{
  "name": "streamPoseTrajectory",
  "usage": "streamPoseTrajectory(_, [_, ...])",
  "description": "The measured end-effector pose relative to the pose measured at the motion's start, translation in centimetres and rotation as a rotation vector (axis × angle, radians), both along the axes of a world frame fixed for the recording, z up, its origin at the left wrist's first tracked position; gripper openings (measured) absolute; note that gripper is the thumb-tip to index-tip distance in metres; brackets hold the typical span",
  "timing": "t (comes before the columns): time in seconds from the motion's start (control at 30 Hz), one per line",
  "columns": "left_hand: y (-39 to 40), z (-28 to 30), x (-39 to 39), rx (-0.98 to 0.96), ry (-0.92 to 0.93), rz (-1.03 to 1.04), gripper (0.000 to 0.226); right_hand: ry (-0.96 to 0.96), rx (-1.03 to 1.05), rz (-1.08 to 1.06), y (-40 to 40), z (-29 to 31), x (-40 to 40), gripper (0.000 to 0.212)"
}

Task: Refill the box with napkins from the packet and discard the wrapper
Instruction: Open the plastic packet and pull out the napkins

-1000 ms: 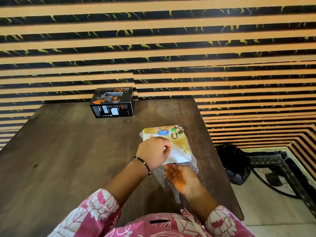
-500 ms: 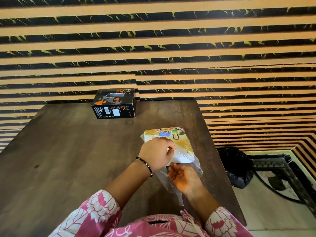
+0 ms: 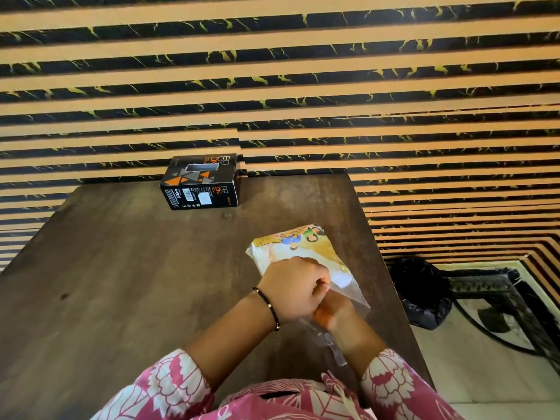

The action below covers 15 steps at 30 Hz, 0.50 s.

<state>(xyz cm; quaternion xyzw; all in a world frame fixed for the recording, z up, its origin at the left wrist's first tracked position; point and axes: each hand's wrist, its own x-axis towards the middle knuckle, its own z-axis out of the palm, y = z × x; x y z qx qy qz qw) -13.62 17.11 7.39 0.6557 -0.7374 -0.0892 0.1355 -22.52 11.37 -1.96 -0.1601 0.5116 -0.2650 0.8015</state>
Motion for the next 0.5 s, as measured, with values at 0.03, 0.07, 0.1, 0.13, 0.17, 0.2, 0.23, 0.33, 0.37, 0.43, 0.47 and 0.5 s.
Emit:
streamPoseTrajectory(0.03, [-0.1, 0.0, 0.1, 0.012, 0.010, -0.015, 0.021, 0.030, -0.018, 0.052, -0.1, -0.1, -0.2, 0.014])
streamPoseTrajectory(0.07, [-0.3, 0.0, 0.3, 0.018, 0.039, -0.027, 0.022, 0.040, -0.037, 0.075, -0.3, -0.2, -0.4, 0.014])
streamPoseTrajectory(0.1, [-0.5, 0.0, 0.6, 0.024, 0.081, -0.034, 0.026, 0.022, -0.062, 0.072, -0.3, -0.1, -0.7, 0.015])
streamPoseTrajectory(0.13, [-0.7, -0.1, 1.1, 0.040, 0.129, -0.031, 0.034, -0.010, -0.097, 0.058, -0.3, 0.3, -1.0, 0.014])
streamPoseTrajectory(0.17, [-0.9, -0.1, 1.6, 0.051, 0.187, -0.015, 0.042, -0.042, -0.134, 0.043, -0.3, 0.9, -1.1, 0.015])
streamPoseTrajectory(0.2, [-1.1, -0.2, 2.3, 0.046, 0.258, 0.014, 0.047, -0.054, -0.170, 0.048, -0.4, 1.2, -1.5, 0.015])
streamPoseTrajectory(0.23, [-1.5, -0.5, 3.2, 0.041, 0.328, 0.064, 0.050, -0.059, -0.190, 0.068, -0.6, 1.5, -1.9, 0.016])
streamPoseTrajectory(0.33, [-2.7, -1.5, 5.5, 0.048, 0.394, 0.248, 0.049, -0.092, -0.222, 0.151, -0.9, 1.5, -3.3, 0.030])
streamPoseTrajectory(0.37, [-3.0, -2.2, 6.2, 0.097, 0.367, 0.301, 0.043, -0.117, -0.232, 0.177, -0.9, 1.3, -3.8, 0.036])
streamPoseTrajectory(0.43, [-3.5, -4.2, 7.2, 0.257, 0.267, 0.396, 0.042, -0.119, -0.251, 0.203, -0.7, 1.1, -4.5, 0.038])
streamPoseTrajectory(0.47, [-3.5, -5.3, 7.5, 0.330, 0.226, 0.429, 0.046, -0.088, -0.270, 0.204, -0.6, 0.8, -4.6, 0.036])
streamPoseTrajectory(0.5, [-3.3, -6.2, 7.6, 0.389, 0.224, 0.449, 0.049, -0.060, -0.291, 0.207, -0.4, 0.7, -4.8, 0.039])
